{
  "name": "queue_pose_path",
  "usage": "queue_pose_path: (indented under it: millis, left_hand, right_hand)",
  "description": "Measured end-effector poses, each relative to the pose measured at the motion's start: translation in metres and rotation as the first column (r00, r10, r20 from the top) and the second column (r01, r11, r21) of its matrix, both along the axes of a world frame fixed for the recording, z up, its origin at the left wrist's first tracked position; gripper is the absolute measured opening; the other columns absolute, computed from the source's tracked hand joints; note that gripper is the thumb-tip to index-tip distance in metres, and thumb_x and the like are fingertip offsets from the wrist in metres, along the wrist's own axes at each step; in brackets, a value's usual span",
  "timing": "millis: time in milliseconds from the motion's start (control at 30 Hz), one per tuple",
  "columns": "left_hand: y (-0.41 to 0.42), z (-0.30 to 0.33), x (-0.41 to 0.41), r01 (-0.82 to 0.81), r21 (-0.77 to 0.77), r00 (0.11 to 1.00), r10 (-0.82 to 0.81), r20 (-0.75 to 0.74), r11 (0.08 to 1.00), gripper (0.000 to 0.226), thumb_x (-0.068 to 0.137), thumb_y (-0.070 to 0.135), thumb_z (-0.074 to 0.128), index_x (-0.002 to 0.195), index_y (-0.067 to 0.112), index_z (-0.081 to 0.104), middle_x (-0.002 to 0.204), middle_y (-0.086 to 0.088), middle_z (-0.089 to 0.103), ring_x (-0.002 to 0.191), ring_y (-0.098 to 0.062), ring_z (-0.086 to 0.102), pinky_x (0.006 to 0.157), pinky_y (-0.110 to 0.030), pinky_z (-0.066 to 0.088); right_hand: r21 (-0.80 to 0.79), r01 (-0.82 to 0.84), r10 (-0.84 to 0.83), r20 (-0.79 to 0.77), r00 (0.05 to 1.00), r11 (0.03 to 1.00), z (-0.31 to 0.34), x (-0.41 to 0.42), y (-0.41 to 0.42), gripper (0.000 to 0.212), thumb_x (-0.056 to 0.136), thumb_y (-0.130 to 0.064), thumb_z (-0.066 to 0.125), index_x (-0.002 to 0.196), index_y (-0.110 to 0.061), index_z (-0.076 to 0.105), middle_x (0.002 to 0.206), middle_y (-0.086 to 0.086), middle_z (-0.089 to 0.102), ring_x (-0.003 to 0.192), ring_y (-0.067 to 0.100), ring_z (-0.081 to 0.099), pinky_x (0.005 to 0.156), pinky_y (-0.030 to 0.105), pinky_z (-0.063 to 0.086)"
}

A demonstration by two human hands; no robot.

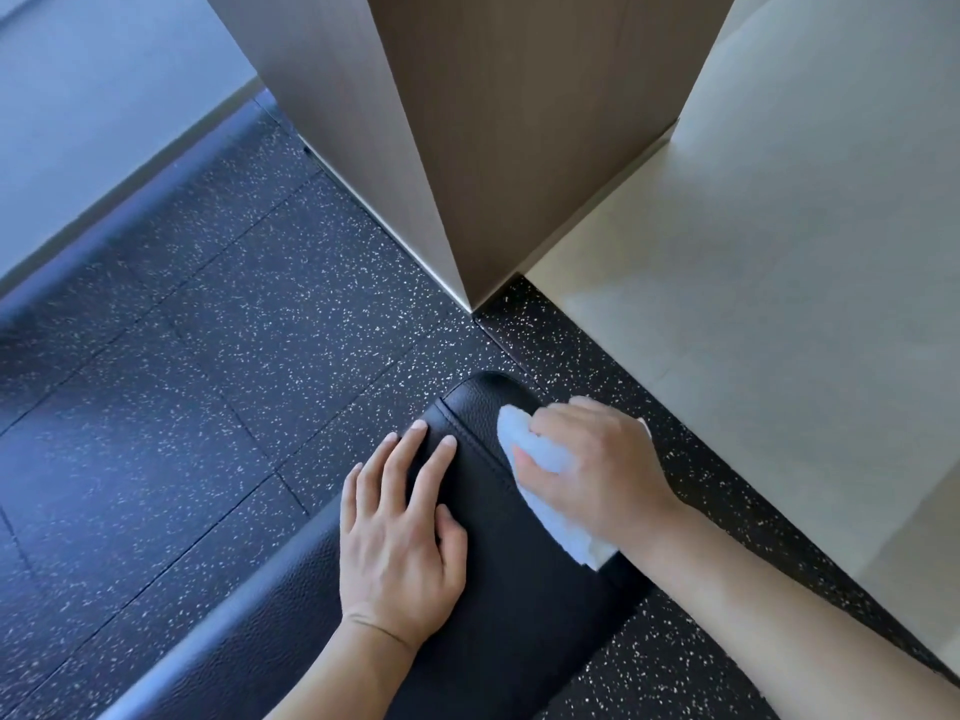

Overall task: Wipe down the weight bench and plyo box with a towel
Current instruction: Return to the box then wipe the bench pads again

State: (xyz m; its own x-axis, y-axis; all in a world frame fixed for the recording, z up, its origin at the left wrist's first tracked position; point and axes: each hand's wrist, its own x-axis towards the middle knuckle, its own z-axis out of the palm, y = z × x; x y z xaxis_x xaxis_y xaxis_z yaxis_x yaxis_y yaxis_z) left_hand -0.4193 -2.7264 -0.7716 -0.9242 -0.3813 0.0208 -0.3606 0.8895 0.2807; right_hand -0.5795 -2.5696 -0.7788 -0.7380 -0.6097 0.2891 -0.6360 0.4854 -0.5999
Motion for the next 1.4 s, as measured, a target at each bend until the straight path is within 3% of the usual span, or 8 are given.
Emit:
queue_pose_path:
  millis: [167, 333, 467, 600, 667, 1000, 1267, 1400]
  left_hand:
    - [0.001, -0.002, -0.001, -0.005, 0.000, 1.000, 0.005, -0.006, 1.000, 0.061, 0.088, 0.028, 0.047, 0.148, 0.022, 0.057, 0.160, -0.006, 0.046, 0.144, -0.036, 0.045, 0.117, -0.060, 0.037]
    - [0.004, -0.001, -0.003, 0.001, -0.006, 1.000, -0.001, -0.012, 1.000, 0.062, 0.087, 0.027, 0.046, 0.148, 0.020, 0.057, 0.161, -0.005, 0.046, 0.143, -0.036, 0.046, 0.118, -0.058, 0.037]
    - [0.002, -0.002, -0.003, -0.005, -0.008, 1.000, 0.005, -0.010, 1.000, 0.063, 0.087, 0.027, 0.046, 0.149, 0.021, 0.057, 0.161, -0.005, 0.046, 0.142, -0.037, 0.046, 0.118, -0.058, 0.037]
    - [0.001, -0.002, -0.008, -0.016, -0.007, 1.000, 0.016, 0.000, 1.000, 0.064, 0.086, 0.026, 0.047, 0.149, 0.021, 0.056, 0.161, -0.006, 0.045, 0.143, -0.037, 0.046, 0.119, -0.057, 0.035]
    - [0.003, -0.002, -0.005, -0.018, -0.010, 1.000, 0.018, 0.023, 1.000, 0.063, 0.086, 0.024, 0.046, 0.149, 0.020, 0.055, 0.161, -0.006, 0.044, 0.144, -0.037, 0.045, 0.120, -0.057, 0.034]
    - [0.006, -0.003, -0.004, -0.029, -0.011, 0.999, 0.029, 0.019, 1.000, 0.068, 0.083, 0.023, 0.043, 0.150, 0.017, 0.052, 0.160, -0.009, 0.043, 0.139, -0.042, 0.045, 0.115, -0.063, 0.036]
    - [0.004, -0.007, -0.004, 0.008, -0.033, 1.000, -0.008, -0.002, 0.999, 0.067, 0.083, 0.024, 0.043, 0.148, 0.013, 0.052, 0.159, -0.013, 0.044, 0.140, -0.042, 0.045, 0.118, -0.058, 0.033]
    - [0.002, -0.009, -0.003, -0.002, -0.037, 1.000, 0.002, 0.010, 0.999, 0.067, 0.084, 0.025, 0.042, 0.149, 0.016, 0.051, 0.160, -0.011, 0.044, 0.141, -0.041, 0.044, 0.119, -0.058, 0.032]
  right_hand:
    - [0.159, 0.011, -0.048, 0.230, 0.972, 0.987, 0.001, -0.047, -0.099, 0.041, 0.086, -0.040, 0.064, 0.067, -0.022, 0.033, 0.058, -0.007, 0.038, 0.061, 0.024, 0.044, 0.053, 0.035, 0.022]
    - [0.141, -0.166, 0.009, 0.734, 0.679, 0.976, -0.013, -0.089, -0.112, 0.031, 0.087, -0.037, 0.070, 0.067, -0.020, 0.053, 0.068, -0.007, 0.056, 0.076, 0.021, 0.058, 0.066, 0.033, 0.042]
    - [0.000, 0.048, -0.035, 0.695, 0.718, 0.999, -0.013, -0.061, -0.047, 0.046, 0.092, -0.038, 0.069, 0.065, -0.026, 0.034, 0.061, -0.011, 0.035, 0.058, 0.005, 0.035, 0.057, 0.028, 0.031]
    - [-0.031, 0.125, -0.057, 0.766, 0.640, 0.992, -0.005, -0.029, 0.036, 0.047, 0.099, -0.031, 0.069, 0.065, -0.034, 0.037, 0.055, -0.022, 0.044, 0.054, -0.004, 0.043, 0.058, 0.015, 0.033]
    - [-0.045, 0.114, -0.035, 0.786, 0.617, 0.992, -0.003, -0.016, 0.058, 0.048, 0.100, -0.029, 0.068, 0.064, -0.029, 0.036, 0.057, -0.017, 0.039, 0.054, 0.000, 0.037, 0.055, 0.022, 0.030]
    - [-0.117, 0.083, 0.044, 0.798, 0.601, 0.990, -0.024, -0.057, -0.024, 0.042, 0.096, -0.036, 0.067, 0.062, -0.024, 0.044, 0.056, -0.016, 0.048, 0.057, 0.002, 0.044, 0.062, 0.028, 0.035]
    - [-0.129, 0.217, 0.009, 0.878, 0.479, 0.968, -0.021, 0.013, 0.112, 0.038, 0.102, -0.031, 0.066, 0.067, -0.020, 0.054, 0.058, -0.014, 0.048, 0.053, 0.007, 0.045, 0.053, 0.027, 0.035]
    - [-0.055, 0.229, -0.070, 0.860, 0.506, 0.972, -0.019, 0.012, 0.102, 0.043, 0.102, -0.030, 0.066, 0.064, -0.018, 0.050, 0.055, -0.013, 0.044, 0.050, 0.005, 0.041, 0.053, 0.026, 0.032]
